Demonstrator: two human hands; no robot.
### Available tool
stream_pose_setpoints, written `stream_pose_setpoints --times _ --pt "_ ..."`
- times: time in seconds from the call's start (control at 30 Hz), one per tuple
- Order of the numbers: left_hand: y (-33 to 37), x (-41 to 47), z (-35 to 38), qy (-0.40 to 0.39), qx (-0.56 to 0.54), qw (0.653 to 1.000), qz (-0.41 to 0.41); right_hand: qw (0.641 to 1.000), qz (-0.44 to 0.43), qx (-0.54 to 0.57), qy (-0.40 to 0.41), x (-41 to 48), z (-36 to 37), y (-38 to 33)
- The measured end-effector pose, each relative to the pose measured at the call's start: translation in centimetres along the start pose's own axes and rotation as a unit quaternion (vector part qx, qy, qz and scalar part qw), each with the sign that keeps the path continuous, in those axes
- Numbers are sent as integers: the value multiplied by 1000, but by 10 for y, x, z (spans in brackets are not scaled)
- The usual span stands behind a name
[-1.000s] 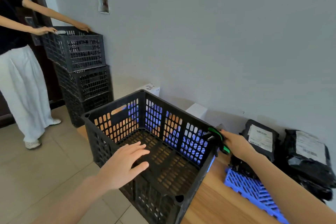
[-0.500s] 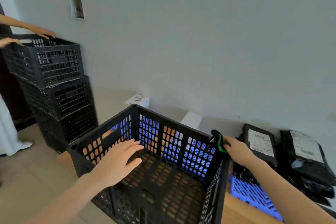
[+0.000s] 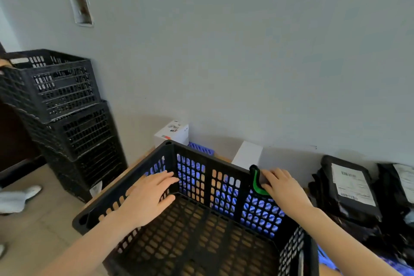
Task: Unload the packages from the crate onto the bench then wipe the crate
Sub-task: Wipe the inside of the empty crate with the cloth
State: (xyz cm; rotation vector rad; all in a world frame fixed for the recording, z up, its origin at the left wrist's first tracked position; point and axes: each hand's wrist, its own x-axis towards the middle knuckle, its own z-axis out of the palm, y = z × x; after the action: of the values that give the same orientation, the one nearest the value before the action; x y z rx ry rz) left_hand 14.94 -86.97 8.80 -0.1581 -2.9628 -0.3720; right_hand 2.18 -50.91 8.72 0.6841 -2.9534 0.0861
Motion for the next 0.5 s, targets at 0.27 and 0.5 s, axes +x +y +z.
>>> stream_pose_setpoints --times 0.27,0.5 --pt "-56 34 -4 9 17 1000 7 1000 -3 21 16 55 12 -83" --pt "-110 69 -15 -18 -2 999 29 999 42 -8 18 100 21 -150"
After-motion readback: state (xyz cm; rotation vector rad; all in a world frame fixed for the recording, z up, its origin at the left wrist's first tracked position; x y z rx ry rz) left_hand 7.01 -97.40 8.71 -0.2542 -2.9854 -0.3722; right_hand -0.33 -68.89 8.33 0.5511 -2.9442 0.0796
